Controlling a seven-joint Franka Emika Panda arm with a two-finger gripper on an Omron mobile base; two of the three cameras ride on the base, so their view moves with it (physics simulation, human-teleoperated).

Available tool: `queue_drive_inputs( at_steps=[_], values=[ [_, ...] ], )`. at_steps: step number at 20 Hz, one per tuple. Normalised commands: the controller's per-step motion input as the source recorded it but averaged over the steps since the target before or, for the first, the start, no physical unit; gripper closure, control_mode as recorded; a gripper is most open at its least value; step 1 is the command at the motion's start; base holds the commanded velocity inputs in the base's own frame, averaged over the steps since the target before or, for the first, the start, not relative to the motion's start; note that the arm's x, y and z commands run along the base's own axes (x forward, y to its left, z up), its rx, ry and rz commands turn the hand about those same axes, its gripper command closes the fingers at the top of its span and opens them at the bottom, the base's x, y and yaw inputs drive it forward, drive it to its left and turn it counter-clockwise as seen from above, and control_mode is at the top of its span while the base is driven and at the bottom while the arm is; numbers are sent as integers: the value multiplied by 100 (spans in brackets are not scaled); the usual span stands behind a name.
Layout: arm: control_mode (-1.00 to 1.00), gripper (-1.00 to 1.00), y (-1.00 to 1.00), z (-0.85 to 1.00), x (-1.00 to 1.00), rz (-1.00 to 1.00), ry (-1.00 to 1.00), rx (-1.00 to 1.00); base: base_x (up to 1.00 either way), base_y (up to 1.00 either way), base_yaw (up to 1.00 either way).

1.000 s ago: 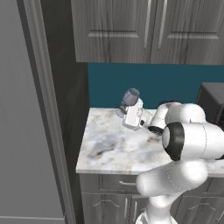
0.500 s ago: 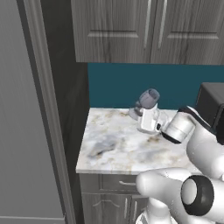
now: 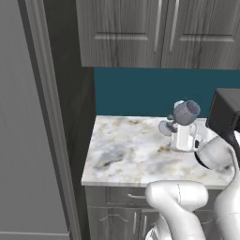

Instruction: Retrieve the wine glasses from the counter and place one next to each plate.

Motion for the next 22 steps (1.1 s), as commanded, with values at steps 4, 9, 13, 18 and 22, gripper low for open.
queue_drive_inputs(
  at_steps=[4,9,13,18,22],
  values=[
    [-100,100,0,4,-100,0,7,-13,0,0,0],
    [-100,100,-24,32,-83,-1,9,-1,0,0,0],
    [-100,100,-1,10,-56,-1,29,-15,0,0,0],
    [-100,100,2,1,-42,-3,19,-13,0,0,0],
    [-100,100,-5,0,-41,0,-8,0,0,0,0]
  ],
)
